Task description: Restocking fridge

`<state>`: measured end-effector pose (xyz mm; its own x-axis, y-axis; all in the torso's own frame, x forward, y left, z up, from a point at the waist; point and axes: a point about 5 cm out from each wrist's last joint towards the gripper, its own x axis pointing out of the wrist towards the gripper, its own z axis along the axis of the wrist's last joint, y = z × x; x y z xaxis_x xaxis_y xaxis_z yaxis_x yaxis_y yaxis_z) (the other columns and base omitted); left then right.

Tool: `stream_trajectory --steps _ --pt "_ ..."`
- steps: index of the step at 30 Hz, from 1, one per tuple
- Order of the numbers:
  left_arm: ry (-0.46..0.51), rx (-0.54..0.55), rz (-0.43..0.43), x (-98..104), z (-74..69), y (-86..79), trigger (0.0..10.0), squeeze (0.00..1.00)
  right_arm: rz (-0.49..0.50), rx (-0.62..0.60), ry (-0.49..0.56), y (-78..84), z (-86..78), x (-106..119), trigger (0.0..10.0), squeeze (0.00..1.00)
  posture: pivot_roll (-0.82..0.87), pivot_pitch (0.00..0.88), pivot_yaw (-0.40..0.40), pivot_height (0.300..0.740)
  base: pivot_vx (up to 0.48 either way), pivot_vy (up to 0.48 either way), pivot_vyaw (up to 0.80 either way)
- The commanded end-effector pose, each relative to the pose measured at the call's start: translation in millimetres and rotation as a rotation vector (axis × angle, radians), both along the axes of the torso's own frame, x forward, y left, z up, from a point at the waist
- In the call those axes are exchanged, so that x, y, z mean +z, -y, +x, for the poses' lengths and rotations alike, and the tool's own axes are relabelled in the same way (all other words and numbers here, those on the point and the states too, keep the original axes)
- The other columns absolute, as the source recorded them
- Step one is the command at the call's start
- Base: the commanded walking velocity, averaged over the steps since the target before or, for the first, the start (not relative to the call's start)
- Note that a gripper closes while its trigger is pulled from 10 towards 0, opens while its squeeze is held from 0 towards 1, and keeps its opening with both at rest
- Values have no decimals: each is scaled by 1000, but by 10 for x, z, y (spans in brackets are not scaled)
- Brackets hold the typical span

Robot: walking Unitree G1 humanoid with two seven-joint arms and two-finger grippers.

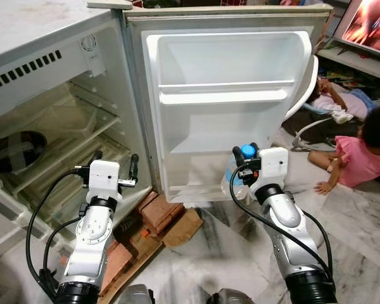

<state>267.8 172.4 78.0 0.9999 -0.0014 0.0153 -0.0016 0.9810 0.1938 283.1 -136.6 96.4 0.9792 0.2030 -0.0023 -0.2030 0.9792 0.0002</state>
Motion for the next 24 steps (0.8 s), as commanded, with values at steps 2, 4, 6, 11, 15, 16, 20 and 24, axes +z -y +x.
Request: stream_trajectory --steps 2,4,6,11,15,16,20,24 --pt "-4 9 14 2 -6 -25 10000 0 12 11 23 -38 9 54 10000 0 19 29 -43 740 0 0 0" --pt "-7 10 15 -9 -11 -23 10000 0 15 19 24 -47 1 52 10000 0 19 31 -43 740 0 0 0" --pt "-9 10 17 -11 -13 -22 10000 0 15 25 24 -54 -4 49 10000 0 19 34 -42 740 0 0 0" --pt "-11 12 20 -14 -19 -24 10000 0 23 25 19 -57 -9 45 10000 0 19 37 -41 720 0 0 0" --pt "-13 9 18 -15 -21 -20 10000 0 30 32 21 -66 -9 46 10000 0 20 41 -41 695 0 0 0" --pt "-12 8 18 -16 -22 -16 10000 0 29 32 20 -67 -10 45 10000 0 19 41 -41 690 0 0 0" --pt "-10 5 17 -15 -20 3 10000 0 31 30 19 -64 -8 46 10000 0 19 41 -42 666 0 0 0" --pt "-8 4 17 -13 -19 6 10000 0 32 29 23 -59 -4 49 10000 0 18 43 -41 666 0 0 0"
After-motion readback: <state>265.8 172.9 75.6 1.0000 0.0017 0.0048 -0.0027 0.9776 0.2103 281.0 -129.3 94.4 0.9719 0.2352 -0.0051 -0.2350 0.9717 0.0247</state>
